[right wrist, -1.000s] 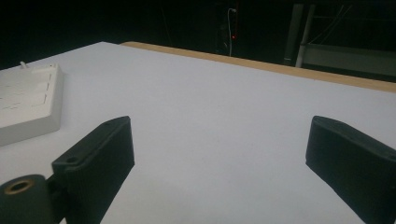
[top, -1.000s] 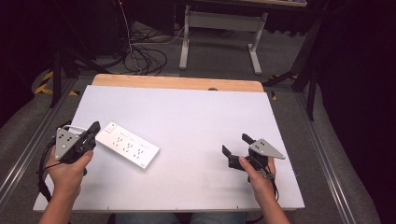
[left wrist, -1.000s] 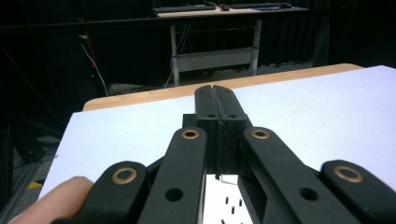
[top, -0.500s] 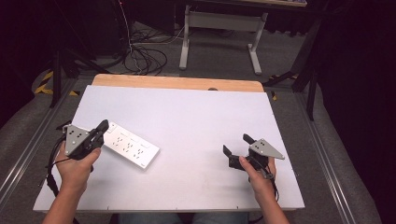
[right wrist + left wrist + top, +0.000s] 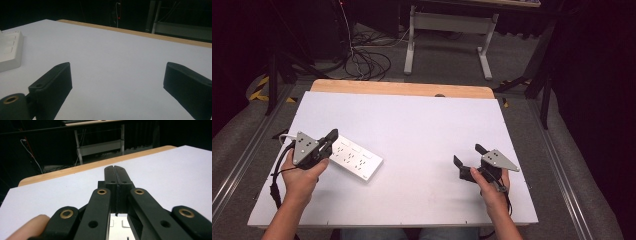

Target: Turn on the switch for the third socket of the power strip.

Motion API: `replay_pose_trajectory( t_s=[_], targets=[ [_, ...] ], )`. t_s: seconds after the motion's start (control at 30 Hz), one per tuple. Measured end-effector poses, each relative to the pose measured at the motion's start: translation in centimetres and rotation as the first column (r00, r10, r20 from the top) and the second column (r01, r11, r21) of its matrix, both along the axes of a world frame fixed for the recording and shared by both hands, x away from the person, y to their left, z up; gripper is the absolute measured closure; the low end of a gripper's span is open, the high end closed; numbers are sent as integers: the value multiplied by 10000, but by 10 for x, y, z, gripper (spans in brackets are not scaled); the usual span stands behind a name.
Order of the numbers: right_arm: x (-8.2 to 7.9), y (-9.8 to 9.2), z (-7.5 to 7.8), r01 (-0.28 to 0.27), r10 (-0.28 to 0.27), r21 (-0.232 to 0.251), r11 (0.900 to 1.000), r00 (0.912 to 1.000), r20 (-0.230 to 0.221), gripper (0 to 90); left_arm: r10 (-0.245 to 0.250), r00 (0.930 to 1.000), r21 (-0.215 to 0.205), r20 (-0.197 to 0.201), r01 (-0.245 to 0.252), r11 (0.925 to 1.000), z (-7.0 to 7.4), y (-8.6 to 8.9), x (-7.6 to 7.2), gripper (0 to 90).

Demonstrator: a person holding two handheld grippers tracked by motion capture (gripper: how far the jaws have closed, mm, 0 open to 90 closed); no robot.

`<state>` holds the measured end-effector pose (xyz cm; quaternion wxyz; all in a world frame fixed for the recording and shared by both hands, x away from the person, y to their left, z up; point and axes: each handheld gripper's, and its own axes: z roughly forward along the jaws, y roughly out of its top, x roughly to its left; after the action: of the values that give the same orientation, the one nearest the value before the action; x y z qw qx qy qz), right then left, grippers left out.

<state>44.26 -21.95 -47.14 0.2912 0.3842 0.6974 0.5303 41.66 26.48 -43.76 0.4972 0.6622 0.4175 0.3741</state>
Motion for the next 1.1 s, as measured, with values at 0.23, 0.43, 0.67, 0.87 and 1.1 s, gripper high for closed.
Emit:
replay_pose_trajectory(
  t_s=[0.23,0.43,0.67,0.87,1.1],
  targets=[
    [1,2,-1,-56,56,-105,9999,10000,18,87,-463,9988,193,-161,466,9987,-2,-8,1,899],
    [0,1,0,-27,28,-113,9999,10000,24,86,-708,9971,328,-287,717,9969,-3,-15,4,898],
    [-1,0,-1,21,-21,-136,9999,10000,32,87,-1004,9941,626,-407,1028,9927,-4,-24,6,899],
    [-2,-1,-1,67,-67,-162,9998,10000,27,87,-1182,9913,823,-579,1227,9890,-6,-29,8,898],
    [-2,0,-2,50,-50,-199,9998,10000,6,87,-1398,9873,1164,-753,1480,9821,-8,-36,10,899]
  ],
)
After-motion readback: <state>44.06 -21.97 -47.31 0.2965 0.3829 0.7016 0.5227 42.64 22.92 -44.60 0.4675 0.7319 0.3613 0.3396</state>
